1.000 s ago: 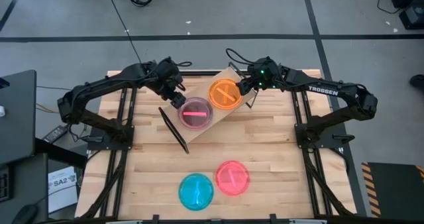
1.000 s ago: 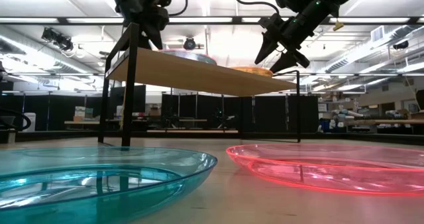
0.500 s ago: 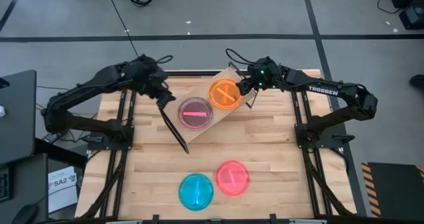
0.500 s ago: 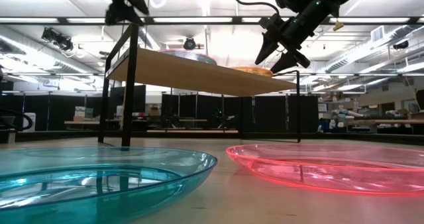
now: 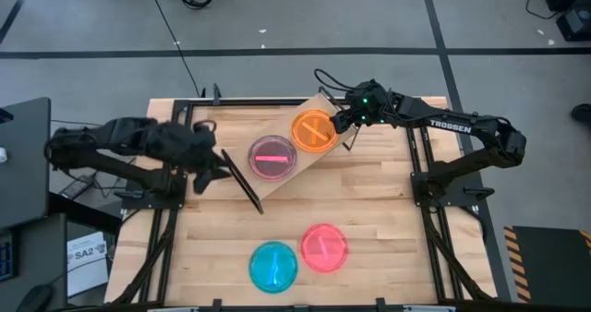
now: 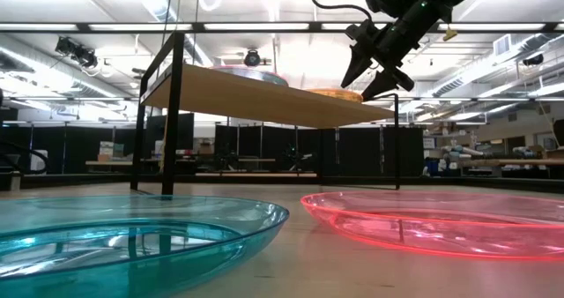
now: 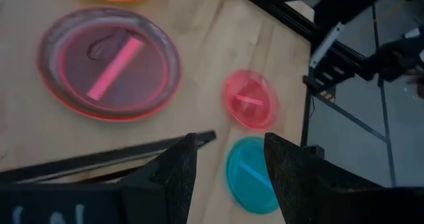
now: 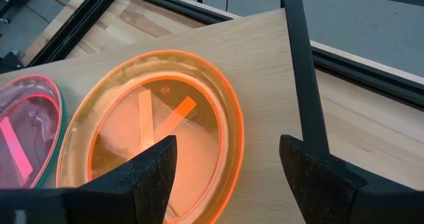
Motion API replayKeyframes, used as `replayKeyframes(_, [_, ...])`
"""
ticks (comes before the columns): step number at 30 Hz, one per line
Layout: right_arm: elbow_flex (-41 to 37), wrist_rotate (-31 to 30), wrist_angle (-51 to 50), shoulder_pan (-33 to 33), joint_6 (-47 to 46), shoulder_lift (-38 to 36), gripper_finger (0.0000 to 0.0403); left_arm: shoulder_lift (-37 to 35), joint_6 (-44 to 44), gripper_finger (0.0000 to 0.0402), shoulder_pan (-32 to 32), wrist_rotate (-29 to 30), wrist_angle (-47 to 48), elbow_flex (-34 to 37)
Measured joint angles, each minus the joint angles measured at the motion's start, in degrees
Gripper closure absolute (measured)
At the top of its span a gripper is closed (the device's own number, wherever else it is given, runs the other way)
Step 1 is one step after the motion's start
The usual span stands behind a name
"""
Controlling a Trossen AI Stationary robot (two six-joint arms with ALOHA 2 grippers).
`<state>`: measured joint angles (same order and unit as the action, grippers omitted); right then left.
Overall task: Place and stack plates onto a shelf
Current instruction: Stack the blue plate on the orange plate on the shelf
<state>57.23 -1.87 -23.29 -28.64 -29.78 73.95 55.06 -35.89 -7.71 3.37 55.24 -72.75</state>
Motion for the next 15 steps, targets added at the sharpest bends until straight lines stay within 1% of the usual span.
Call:
replayKeyframes(4, [0.0, 0.0, 0.0, 0.0, 0.0, 0.0, 0.013, 0.31, -5.5, 0.0219, -8.24, 6.28, 0.02, 0.0])
replayKeyframes(7, [0.0, 0.0, 0.0, 0.0, 0.0, 0.0, 0.013, 0.66, -9.87, 0.0219, -13.79, 9.83, 0.18, 0.02])
replayKeyframes(12, [0.0, 0.0, -0.02, 0.0, 0.0, 0.0, 0.013, 3.18, -17.48, 0.0219, -21.96, 14.68, 0.81, 0.02])
replayKeyframes(15, [0.0, 0.0, 0.0, 0.0, 0.0, 0.0, 0.013, 5.42, -21.61, 0.0218, -25.95, 16.18, 1.07, 0.02])
